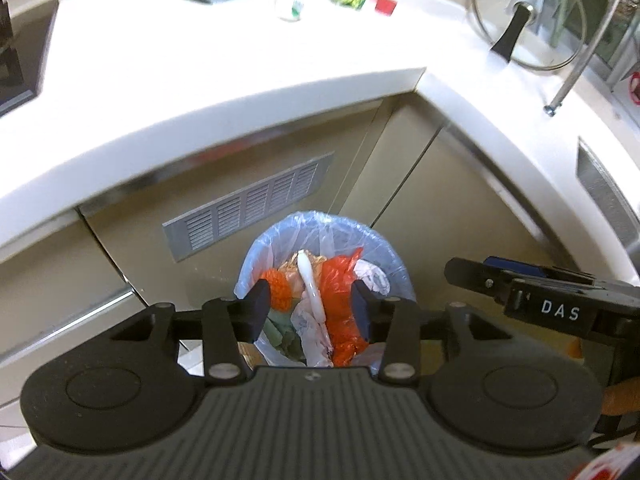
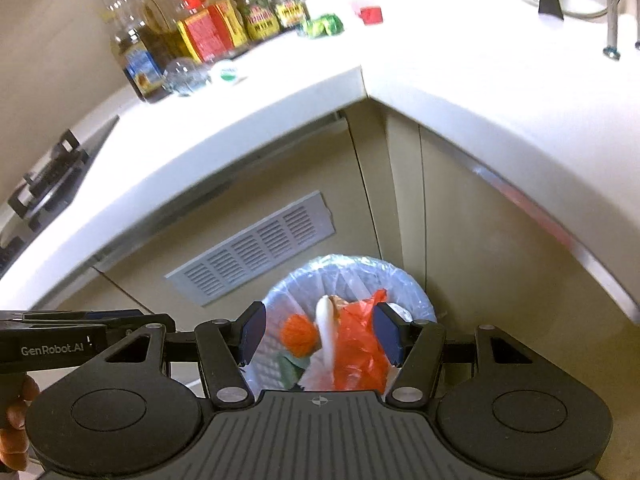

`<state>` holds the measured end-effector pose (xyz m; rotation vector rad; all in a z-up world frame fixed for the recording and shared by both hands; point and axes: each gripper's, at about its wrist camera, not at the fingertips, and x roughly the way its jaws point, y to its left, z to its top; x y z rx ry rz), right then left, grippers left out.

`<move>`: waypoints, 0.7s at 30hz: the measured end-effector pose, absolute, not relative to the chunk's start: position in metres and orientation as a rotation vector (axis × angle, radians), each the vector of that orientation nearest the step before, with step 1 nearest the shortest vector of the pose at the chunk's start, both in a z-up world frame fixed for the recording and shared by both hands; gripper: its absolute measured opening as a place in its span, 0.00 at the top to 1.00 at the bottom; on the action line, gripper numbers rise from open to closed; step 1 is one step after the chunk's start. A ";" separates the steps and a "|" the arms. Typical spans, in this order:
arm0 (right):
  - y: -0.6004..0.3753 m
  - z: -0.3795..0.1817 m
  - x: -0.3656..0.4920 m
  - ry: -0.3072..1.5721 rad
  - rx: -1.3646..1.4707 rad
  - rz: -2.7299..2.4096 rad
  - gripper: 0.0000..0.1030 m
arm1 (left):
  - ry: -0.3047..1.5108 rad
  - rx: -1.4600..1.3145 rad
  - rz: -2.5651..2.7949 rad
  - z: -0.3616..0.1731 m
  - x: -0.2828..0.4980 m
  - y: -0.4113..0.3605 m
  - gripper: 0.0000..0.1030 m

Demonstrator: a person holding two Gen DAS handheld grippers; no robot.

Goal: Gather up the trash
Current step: 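Raise both tools back up toward the counter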

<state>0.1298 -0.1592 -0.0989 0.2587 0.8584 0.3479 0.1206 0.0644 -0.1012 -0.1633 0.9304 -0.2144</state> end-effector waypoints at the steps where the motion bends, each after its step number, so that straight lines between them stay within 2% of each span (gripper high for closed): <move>1: -0.159 -0.094 0.127 0.853 0.260 0.346 0.42 | 0.921 -0.165 -0.218 -0.096 0.117 0.067 0.58; 9: -0.164 -0.064 0.107 0.823 0.270 0.325 0.42 | 0.826 -0.184 -0.242 -0.057 0.099 0.084 0.43; 11: -0.165 -0.059 0.105 0.819 0.275 0.316 0.42 | 0.804 -0.184 -0.241 -0.047 0.096 0.087 0.30; 14: -0.166 -0.052 0.104 0.812 0.286 0.307 0.42 | 0.773 -0.187 -0.246 -0.036 0.095 0.091 0.28; 18: -0.166 -0.044 0.102 0.789 0.283 0.291 0.29 | 0.752 -0.192 -0.241 -0.023 0.096 0.096 0.21; 21: -0.165 -0.038 0.102 0.772 0.278 0.284 0.27 | 0.741 -0.188 -0.239 -0.018 0.098 0.100 0.19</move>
